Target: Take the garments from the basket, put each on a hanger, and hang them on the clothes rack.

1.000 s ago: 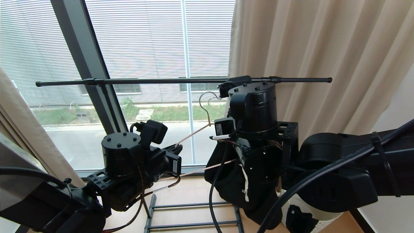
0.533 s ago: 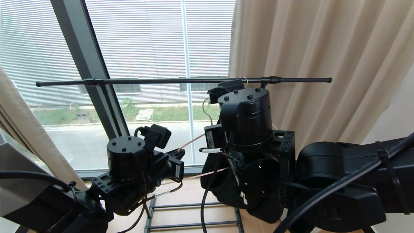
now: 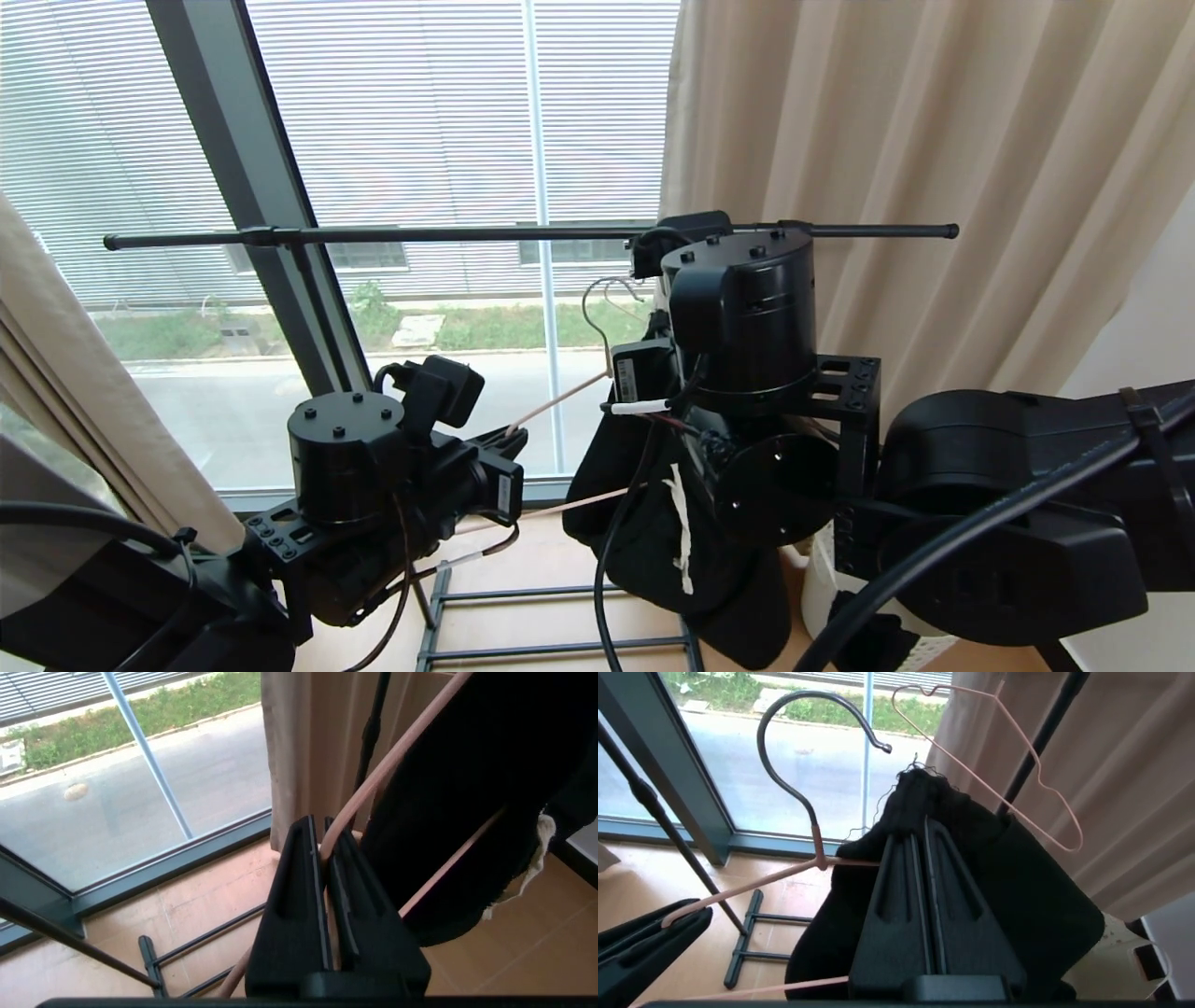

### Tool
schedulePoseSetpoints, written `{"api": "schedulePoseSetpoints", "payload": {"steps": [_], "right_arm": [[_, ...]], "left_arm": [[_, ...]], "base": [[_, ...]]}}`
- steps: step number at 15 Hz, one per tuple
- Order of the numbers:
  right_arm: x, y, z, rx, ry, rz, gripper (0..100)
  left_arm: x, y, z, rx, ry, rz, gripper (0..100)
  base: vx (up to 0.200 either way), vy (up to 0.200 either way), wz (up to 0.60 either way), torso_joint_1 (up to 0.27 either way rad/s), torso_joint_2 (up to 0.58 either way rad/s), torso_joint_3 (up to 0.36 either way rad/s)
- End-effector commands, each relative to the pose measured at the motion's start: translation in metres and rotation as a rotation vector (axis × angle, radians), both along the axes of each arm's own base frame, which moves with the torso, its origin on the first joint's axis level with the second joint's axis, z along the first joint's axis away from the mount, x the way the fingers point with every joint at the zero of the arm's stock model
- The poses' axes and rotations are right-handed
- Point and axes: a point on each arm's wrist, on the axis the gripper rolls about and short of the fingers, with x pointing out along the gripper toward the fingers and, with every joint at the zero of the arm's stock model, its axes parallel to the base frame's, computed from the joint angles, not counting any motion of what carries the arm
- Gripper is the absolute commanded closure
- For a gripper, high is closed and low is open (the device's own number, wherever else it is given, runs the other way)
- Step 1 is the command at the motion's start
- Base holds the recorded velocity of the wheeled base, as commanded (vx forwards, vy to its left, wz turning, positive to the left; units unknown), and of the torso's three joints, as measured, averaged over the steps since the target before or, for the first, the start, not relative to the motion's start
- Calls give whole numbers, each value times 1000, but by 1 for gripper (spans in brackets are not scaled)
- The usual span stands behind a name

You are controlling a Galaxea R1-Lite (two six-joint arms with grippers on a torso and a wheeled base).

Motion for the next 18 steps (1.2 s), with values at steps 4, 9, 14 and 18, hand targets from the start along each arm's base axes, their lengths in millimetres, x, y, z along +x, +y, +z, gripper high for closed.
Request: {"api": "schedulePoseSetpoints", "payload": {"steps": [4,9,14,18], "right_arm": [[-1,-6,-3,-14,10,-6,0],[1,-9,-2,-13,8,-17,0],[7,-14,-1,-11,6,-37,0],[12,-31,-9,-104,35,-61,0]], "left_arm": [[-1,0,7,-13,-22,-3,100],[-2,0,7,-15,-22,-7,100],[-2,0,8,-26,-38,-10,100],[-2,-1,9,-28,-41,-10,100]], "base": [[0,0,0,0,0,0],[0,0,0,0,0,0],[0,0,0,0,0,0],[0,0,0,0,0,0]]}}
